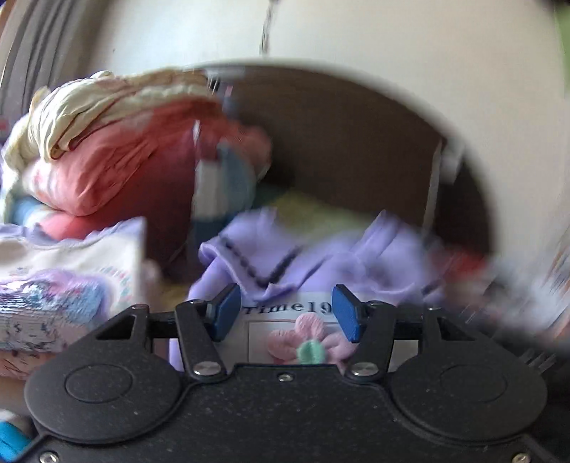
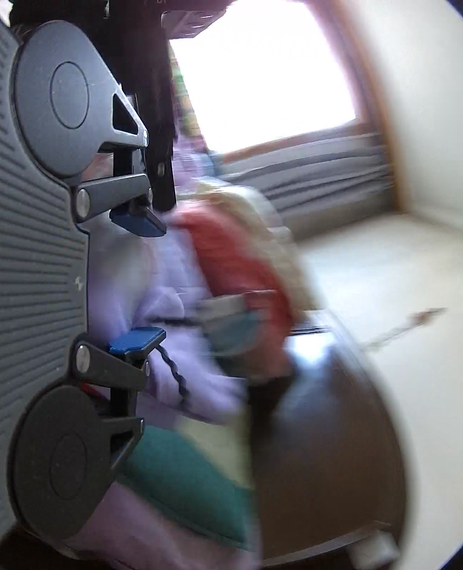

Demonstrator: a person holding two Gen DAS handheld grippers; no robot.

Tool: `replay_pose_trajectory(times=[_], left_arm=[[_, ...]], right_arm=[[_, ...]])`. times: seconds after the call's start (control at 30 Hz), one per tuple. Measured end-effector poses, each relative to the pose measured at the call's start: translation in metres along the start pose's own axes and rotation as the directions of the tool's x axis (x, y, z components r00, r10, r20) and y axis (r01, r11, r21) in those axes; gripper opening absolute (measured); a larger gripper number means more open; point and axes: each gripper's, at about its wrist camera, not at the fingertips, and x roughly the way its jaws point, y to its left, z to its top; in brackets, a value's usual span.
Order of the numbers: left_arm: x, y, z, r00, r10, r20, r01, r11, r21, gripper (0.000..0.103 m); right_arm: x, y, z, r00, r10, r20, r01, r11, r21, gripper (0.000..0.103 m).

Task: Fold clothes
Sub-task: 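Lower the sweatshirt onto the folded clothes stack and open both grippers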

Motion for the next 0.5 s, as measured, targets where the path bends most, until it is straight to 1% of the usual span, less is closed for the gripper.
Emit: replay_pose_trajectory(times=[0.03, 0.1, 0.27, 0.33, 0.4, 0.43, 0.47, 0.5], left_arm=[[0.007, 0.003, -0.005, 1.000, 0.019, -0.004, -0.019, 1.000, 0.005, 0.058], [0.015, 0.010, -0.005, 0.999, 0.033, -0.010, -0.033, 0.999, -0.021, 0.058], [0.015, 0.002, -0.026, 0.998, 0.063, 0.013, -0.063, 0.997, 0.034, 0.058], [0.011, 0.005, -0.024, 0.998, 0.058, 0.005, -0.058, 0.998, 0.030, 0.060], [0.000, 0.008, -0.009, 0.999, 0.051, -0.017, -0.051, 0.999, -0.011, 0.062], [-0.009, 0.007, -0.003, 0.999, 0.052, -0.016, -0.053, 0.998, -0.032, 0.063], [-0.018, 0.006, -0.001, 0.998, 0.052, -0.019, -0.053, 0.998, -0.039, 0.066], [-0.027, 0.004, 0.001, 0.998, 0.053, -0.023, -0.054, 0.997, -0.046, 0.069]], right_arm=[[0.010, -0.004, -0.007, 1.000, 0.010, -0.007, -0.010, 0.999, 0.051, 0.057], [0.017, -0.003, -0.014, 1.000, -0.006, 0.004, 0.006, 0.998, 0.060, 0.056], [0.034, -0.001, -0.032, 0.998, -0.051, 0.031, 0.049, 0.996, 0.072, 0.056], [0.032, 0.005, -0.029, 0.998, -0.057, 0.022, 0.057, 0.998, 0.014, 0.056], [0.012, 0.024, -0.016, 0.998, -0.069, 0.010, 0.069, 0.997, -0.028, 0.058], [0.003, 0.033, -0.009, 0.997, -0.075, 0.012, 0.076, 0.996, -0.042, 0.060], [-0.009, 0.039, -0.005, 0.997, -0.073, 0.032, 0.074, 0.996, -0.051, 0.069], [-0.022, 0.045, -0.002, 0.996, -0.069, 0.053, 0.072, 0.996, -0.059, 0.076]])
